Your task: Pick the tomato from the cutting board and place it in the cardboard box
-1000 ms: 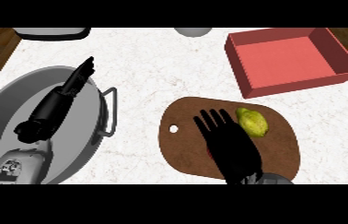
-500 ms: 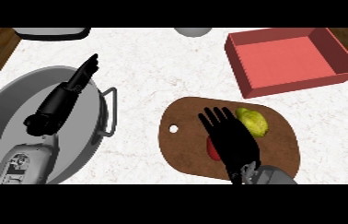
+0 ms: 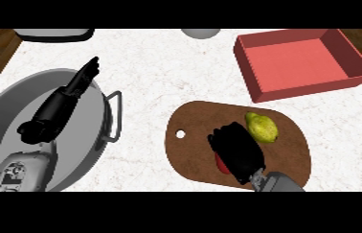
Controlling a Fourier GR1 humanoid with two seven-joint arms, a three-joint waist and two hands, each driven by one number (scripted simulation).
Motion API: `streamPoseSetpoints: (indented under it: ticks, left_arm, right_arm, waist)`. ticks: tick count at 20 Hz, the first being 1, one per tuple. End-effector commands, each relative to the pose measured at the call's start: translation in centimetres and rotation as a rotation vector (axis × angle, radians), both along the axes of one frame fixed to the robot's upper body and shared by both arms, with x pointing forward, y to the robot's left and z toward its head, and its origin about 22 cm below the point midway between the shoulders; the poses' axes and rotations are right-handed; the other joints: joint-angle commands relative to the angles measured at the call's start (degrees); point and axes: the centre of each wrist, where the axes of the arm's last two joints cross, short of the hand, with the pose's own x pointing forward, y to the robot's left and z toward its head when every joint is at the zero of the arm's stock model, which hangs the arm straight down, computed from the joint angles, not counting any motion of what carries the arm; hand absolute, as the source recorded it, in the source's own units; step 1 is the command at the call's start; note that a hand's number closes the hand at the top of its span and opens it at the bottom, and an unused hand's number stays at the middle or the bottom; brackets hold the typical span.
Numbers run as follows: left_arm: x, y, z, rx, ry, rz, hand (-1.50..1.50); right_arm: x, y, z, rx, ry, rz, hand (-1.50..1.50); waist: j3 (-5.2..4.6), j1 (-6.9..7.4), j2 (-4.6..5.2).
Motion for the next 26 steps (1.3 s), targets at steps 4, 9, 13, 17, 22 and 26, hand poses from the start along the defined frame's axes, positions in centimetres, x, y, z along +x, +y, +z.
streamPoseSetpoints:
  ticks: [4,9,13,17,22,26]
  left_arm:
    - [0.2,-0.3,-1.7,-0.005,0.012,0.009,0.0]
    - [0.1,-1.2,-0.3,-0.014,-0.004,-0.001,0.0]
    - [-0.1,0.6,-0.6,-0.006,0.005,0.013,0.0]
    - [-0.3,0.2,-0.4,0.008,0.009,0.028,0.0]
    - [-0.7,0.0,-1.8,-0.01,-0.007,0.016,0.0]
    - [0.0,0.4,0.0,-0.015,0.009,0.007,0.0]
  right_arm:
    - [-0.7,-1.8,0.2,0.078,0.02,0.325,1.5]
    - [-3.3,-3.9,0.2,0.215,0.176,0.806,1.5]
    - [-1.9,-8.8,3.5,0.326,0.035,0.949,1.5]
    - [-0.7,-13.1,6.9,0.394,-0.11,1.037,1.5]
    - [0.5,-18.0,11.5,0.568,-0.16,0.935,1.5]
    - [2.4,-20.6,12.7,0.754,-0.154,0.66,1.5]
  waist:
    - [0.19,-0.52,0.41]
    - [0.49,0.29,0.46]
    - [0.36,-0.74,0.38]
    - [0.35,-1.21,0.15]
    - [0.19,-1.22,0.14]
    - [0.14,-0.51,0.33]
